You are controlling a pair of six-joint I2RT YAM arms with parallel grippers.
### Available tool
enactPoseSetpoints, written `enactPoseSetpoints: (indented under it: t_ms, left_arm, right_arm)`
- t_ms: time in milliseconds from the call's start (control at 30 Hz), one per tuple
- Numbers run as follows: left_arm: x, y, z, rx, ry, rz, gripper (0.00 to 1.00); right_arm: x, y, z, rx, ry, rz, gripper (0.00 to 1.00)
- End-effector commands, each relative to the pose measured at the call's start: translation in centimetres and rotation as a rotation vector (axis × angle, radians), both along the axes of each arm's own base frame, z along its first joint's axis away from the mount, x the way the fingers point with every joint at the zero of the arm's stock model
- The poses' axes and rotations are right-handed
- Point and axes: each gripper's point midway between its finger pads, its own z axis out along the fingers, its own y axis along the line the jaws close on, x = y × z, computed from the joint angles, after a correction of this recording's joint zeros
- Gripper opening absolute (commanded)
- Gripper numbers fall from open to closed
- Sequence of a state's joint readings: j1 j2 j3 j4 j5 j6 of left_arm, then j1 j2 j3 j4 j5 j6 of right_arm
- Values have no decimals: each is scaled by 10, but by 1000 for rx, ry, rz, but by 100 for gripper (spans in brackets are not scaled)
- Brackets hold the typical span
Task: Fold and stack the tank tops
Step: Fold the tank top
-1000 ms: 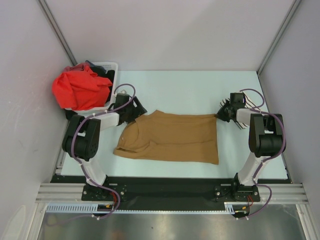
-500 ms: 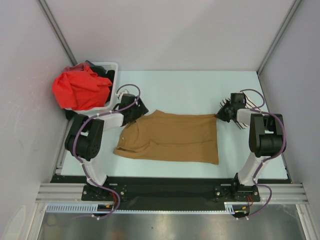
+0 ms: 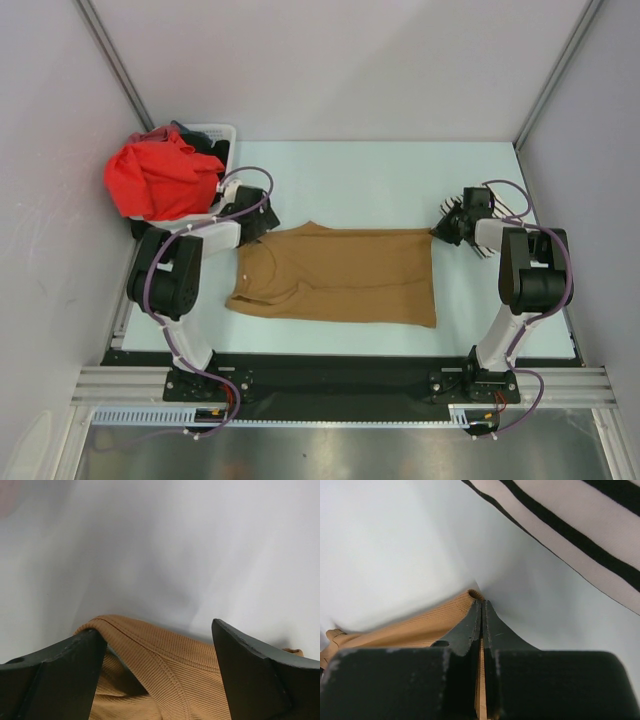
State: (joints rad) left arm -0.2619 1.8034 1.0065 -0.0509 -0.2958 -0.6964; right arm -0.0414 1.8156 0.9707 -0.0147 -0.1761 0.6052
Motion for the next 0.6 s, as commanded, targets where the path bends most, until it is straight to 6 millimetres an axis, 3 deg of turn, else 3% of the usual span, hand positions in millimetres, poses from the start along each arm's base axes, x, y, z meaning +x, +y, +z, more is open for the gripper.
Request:
enactPoseSetpoints:
  t_ms: [0,133,300,400,567]
  left_arm:
    - [11,25,24,78,-33,38,89]
    - [17,28,32,103,-39,27,90]
    - [37,-14,51,-5,-116,-193,90]
    - [31,-26,53,-19,-103,-223,96]
    - [4,-28,42,-45,7,-211,98]
  right_arm:
    - [-3,-5,6,-5,-8,-14,0]
    - [-3,-6,6,-2,-11,-17,0]
    - [-1,-3,7,10,-17,-8,0]
    - [-1,-2,8,15,-20,3,0]
    - [4,3,10,29,-29,27,0]
